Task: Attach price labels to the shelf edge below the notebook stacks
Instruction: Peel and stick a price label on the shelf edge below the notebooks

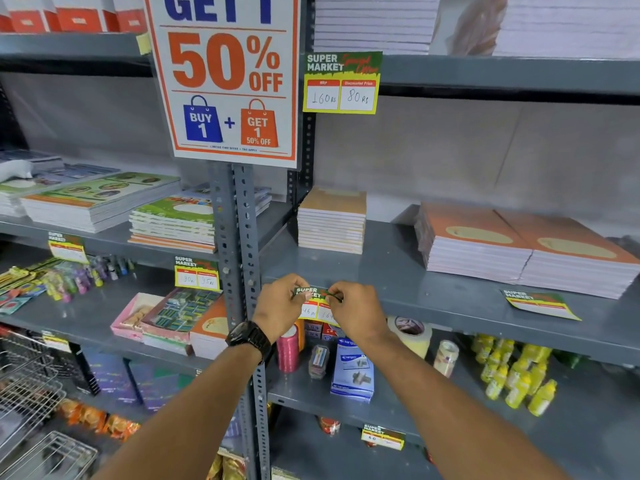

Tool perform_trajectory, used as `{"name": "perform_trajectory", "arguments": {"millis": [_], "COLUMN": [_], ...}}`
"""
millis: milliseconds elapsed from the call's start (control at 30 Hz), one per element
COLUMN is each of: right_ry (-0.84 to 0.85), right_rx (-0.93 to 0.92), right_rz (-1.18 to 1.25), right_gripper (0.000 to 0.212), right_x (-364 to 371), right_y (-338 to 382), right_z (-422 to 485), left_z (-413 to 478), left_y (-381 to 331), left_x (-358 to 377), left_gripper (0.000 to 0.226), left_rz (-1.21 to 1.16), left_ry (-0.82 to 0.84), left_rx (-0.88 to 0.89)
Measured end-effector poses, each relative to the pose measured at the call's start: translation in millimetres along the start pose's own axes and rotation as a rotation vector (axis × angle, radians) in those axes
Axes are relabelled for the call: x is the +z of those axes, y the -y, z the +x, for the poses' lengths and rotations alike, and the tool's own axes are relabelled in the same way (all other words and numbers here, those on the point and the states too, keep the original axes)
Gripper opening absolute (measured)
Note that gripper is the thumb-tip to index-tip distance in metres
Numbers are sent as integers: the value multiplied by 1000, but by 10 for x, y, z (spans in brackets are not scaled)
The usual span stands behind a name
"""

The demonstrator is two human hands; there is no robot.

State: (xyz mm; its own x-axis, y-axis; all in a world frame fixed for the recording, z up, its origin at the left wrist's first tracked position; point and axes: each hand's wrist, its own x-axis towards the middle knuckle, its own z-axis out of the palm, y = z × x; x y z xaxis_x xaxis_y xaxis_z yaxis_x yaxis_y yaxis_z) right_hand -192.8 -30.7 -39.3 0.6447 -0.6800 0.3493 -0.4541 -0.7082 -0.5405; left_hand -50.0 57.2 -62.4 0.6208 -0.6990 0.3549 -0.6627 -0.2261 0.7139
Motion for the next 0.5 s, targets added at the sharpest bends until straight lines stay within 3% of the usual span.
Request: {"name": "perform_trajectory", "arguments": {"millis": [500], "right_ry": [-67], "right_rx": [-49], "right_rz": [-246], "right_gripper": [12], "right_x": [-123], "right_y": [63], "right_z": [58], "left_z": [64], "left_y": [-58], "left_x": [-117], "left_gripper": [23], "left_rz": [220], "left_ry": [-56], "left_rx": [75]}}
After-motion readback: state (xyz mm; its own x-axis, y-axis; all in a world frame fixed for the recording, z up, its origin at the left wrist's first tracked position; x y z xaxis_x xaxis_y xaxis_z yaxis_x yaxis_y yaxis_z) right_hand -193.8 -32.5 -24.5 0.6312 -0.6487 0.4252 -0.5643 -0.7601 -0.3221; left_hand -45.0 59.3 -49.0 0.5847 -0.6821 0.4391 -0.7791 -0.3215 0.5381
